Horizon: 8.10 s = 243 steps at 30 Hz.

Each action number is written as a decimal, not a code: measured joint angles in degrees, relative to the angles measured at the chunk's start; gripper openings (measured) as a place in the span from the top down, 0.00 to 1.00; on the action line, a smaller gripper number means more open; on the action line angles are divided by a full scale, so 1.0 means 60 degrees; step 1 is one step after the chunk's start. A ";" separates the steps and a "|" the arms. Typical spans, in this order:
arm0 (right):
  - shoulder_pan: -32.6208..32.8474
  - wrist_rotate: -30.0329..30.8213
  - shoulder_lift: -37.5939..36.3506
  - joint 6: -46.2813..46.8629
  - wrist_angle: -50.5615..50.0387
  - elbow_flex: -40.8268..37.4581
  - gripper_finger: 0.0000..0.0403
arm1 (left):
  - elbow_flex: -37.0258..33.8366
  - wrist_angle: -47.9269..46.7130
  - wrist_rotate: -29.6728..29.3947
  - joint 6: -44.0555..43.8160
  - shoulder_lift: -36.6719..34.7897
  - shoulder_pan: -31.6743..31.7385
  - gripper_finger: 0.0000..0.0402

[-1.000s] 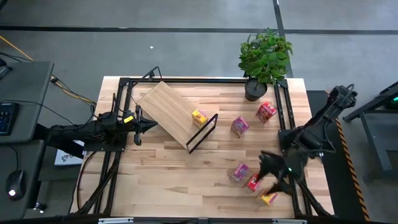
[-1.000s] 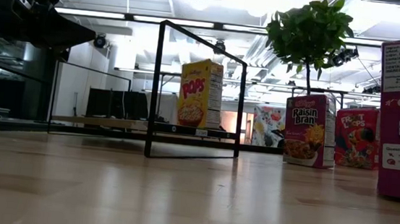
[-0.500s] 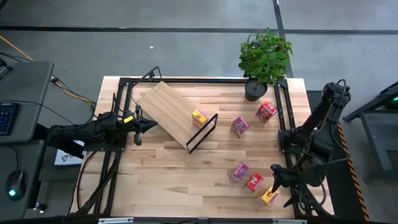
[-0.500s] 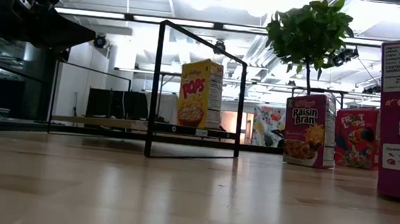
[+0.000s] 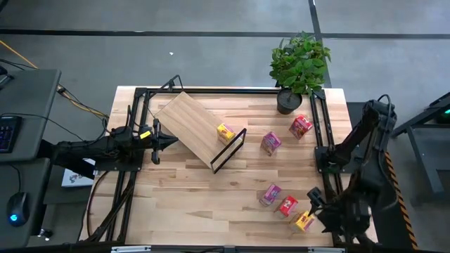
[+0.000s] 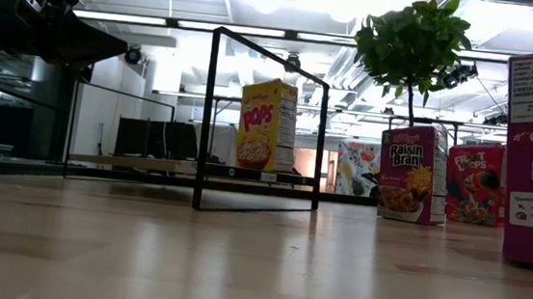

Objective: Stack cereal on shelf
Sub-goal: Put the yellow cereal box on the shelf aligned with the other yellow cereal box, then put the top violet cereal box on the shelf

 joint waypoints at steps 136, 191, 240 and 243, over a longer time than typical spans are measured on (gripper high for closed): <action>-1.2209 0.0593 0.8064 -0.0232 -0.2556 1.0680 0.69 | 0.0001 0.0001 0.0000 0.0001 0.0007 -0.0002 0.99; -1.1786 0.0293 0.9481 0.0462 -0.4003 1.0458 0.69 | 0.0001 0.0001 -0.0036 0.0000 0.0011 0.0000 0.99; -1.1981 0.1098 0.8006 -0.1644 -0.5633 1.2214 0.37 | 0.0001 0.0004 -0.0033 -0.0002 0.0011 0.0001 0.99; -1.1930 0.1138 0.7649 -0.1744 -0.6495 1.2211 0.37 | 0.0001 0.0002 -0.0032 -0.0003 0.0011 0.0000 0.99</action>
